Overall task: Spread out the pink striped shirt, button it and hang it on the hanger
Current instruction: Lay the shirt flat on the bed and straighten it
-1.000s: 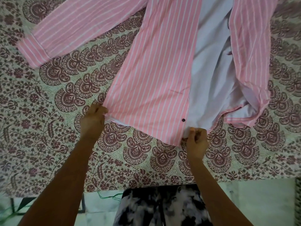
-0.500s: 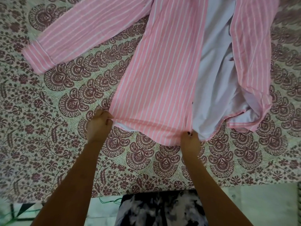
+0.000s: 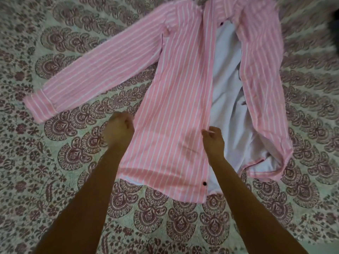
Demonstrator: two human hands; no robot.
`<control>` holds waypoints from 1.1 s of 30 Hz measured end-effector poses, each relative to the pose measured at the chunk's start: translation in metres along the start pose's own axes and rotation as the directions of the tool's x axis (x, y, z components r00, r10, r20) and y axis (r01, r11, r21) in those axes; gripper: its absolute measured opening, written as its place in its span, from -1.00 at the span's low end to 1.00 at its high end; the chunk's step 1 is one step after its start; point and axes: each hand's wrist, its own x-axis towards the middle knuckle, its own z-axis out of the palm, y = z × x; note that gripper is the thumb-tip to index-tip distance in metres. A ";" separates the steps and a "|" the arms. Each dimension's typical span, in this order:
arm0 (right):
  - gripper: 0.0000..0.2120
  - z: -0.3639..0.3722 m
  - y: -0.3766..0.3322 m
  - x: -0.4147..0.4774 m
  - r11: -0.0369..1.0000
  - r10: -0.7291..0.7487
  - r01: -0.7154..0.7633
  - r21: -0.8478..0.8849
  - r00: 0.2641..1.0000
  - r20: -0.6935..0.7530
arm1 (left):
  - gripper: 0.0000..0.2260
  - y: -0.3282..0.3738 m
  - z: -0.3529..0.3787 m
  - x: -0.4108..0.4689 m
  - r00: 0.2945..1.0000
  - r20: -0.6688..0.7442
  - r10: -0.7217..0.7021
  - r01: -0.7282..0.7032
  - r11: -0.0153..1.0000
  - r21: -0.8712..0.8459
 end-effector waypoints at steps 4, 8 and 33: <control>-0.73 0.003 -0.038 0.035 0.932 0.165 -0.232 0.280 0.956 0.243 | -0.67 0.035 0.023 0.059 0.999 0.047 -0.008 0.015 0.988 -0.156; -0.80 -0.008 -0.053 0.066 0.634 0.034 -0.384 0.671 0.881 0.471 | -0.51 0.054 0.042 0.093 0.909 0.348 0.230 -0.264 0.963 0.053; -0.85 -0.036 -0.086 0.160 0.987 -0.067 0.052 0.155 0.993 0.094 | -0.46 0.115 0.070 0.150 0.828 0.404 0.388 -0.478 0.866 0.149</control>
